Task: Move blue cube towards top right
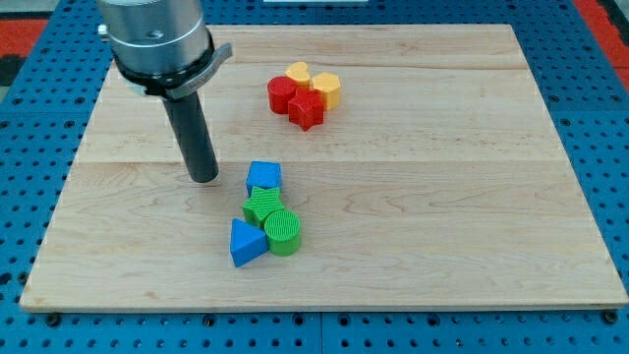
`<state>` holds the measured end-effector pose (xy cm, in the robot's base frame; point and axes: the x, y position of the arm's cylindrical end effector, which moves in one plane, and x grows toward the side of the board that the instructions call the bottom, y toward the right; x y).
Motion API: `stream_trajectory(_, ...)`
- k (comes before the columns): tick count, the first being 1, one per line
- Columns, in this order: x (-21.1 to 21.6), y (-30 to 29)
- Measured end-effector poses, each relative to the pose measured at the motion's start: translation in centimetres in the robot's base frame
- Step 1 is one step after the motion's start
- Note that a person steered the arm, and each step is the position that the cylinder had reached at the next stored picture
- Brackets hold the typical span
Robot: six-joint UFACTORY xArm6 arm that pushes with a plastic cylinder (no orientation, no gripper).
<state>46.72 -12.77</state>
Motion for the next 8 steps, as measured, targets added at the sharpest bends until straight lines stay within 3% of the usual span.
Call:
stream_trajectory(2,1.4,16.8)
stream_trajectory(3,1.9,18.6)
stream_trajectory(4,5.8,15.9)
stream_trajectory(5,5.0,21.5)
stream_trajectory(6,-0.2,30.1)
stream_trajectory(7,-5.7,29.4)
stream_trajectory(8,-5.5,31.0)
